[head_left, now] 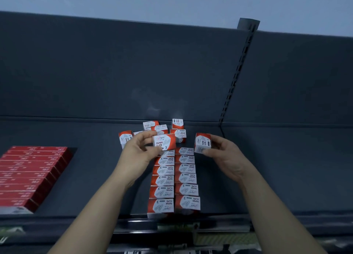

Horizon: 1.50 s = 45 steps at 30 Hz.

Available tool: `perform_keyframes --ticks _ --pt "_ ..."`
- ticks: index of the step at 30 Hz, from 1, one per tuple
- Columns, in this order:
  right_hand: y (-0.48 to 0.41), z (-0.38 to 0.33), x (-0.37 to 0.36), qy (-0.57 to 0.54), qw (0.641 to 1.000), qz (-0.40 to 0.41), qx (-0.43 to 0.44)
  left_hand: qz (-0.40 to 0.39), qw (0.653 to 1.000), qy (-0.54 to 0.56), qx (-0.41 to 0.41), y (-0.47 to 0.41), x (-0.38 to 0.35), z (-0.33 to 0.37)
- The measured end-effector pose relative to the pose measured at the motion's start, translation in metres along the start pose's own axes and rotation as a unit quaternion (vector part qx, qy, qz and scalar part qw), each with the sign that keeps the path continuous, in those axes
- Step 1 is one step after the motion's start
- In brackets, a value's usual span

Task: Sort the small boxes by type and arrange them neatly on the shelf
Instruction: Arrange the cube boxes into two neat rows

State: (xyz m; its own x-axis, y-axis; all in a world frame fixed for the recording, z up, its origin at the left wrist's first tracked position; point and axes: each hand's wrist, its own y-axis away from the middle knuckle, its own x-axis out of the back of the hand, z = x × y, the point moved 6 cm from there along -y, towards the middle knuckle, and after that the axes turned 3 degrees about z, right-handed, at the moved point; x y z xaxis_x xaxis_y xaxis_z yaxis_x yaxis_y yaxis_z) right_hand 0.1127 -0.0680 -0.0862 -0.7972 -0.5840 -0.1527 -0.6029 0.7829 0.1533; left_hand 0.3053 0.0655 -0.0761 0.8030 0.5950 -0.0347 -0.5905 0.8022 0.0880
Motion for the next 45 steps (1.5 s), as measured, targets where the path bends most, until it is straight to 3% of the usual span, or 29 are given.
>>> perform_keyframes --ticks 5,14,21,29,34,45 --pt "0.028 0.0 -0.01 0.054 0.998 0.019 0.037 0.003 1.0 -0.007 -0.023 0.026 0.013 0.0" --pt "0.072 0.004 -0.029 -0.108 0.993 0.049 0.007 -0.055 0.997 -0.032 -0.043 0.068 0.024 -0.007" --pt "0.095 0.001 -0.035 -0.005 0.998 0.031 0.063 -0.124 0.984 -0.106 -0.065 0.082 0.022 -0.009" --pt "0.107 0.024 -0.04 0.052 0.996 0.014 0.066 -0.094 0.981 -0.144 -0.086 0.091 0.018 -0.015" --pt "0.105 0.029 -0.039 0.045 0.997 0.022 0.064 -0.074 0.988 -0.101 -0.09 0.091 0.023 -0.011" --pt "0.106 0.04 -0.036 0.098 0.993 0.006 0.064 -0.071 0.975 -0.187 -0.101 0.101 0.023 -0.02"
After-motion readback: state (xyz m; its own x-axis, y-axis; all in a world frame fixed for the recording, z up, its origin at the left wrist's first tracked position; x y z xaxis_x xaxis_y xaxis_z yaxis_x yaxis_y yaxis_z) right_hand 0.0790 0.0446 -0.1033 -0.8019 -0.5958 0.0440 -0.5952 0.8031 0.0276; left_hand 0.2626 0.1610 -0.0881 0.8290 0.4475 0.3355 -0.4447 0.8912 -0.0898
